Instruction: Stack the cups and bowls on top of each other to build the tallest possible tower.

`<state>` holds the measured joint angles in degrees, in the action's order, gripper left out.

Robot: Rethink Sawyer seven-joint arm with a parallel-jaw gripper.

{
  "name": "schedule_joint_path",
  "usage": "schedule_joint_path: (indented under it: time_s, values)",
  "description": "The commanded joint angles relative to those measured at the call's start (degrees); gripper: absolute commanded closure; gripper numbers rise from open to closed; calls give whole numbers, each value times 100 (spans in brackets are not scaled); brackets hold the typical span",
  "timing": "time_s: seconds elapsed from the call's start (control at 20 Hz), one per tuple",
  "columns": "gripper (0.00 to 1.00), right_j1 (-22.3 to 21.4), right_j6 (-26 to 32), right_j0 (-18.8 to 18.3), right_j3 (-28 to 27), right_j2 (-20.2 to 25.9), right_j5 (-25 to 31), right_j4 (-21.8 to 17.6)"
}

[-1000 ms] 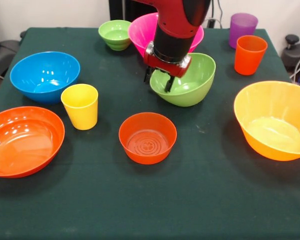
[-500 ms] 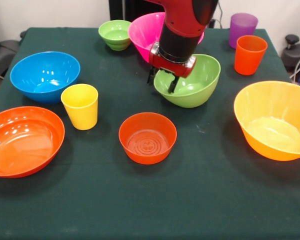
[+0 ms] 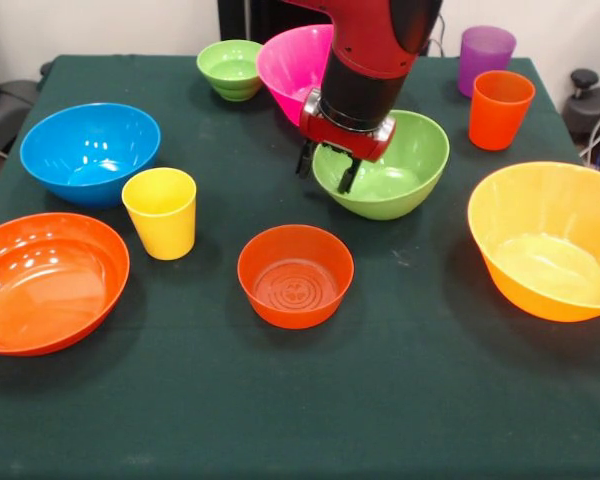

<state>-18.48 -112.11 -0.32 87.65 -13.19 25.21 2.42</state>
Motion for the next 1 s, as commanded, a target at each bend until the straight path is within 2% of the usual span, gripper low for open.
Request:
schedule_joint_path:
  time_s: [0.05, 1.0]
  values:
    - [0, 249, -186, -55, -336, 761, -245, -204]
    - [0, 108, -49, -219, -186, 954, -52, -212]
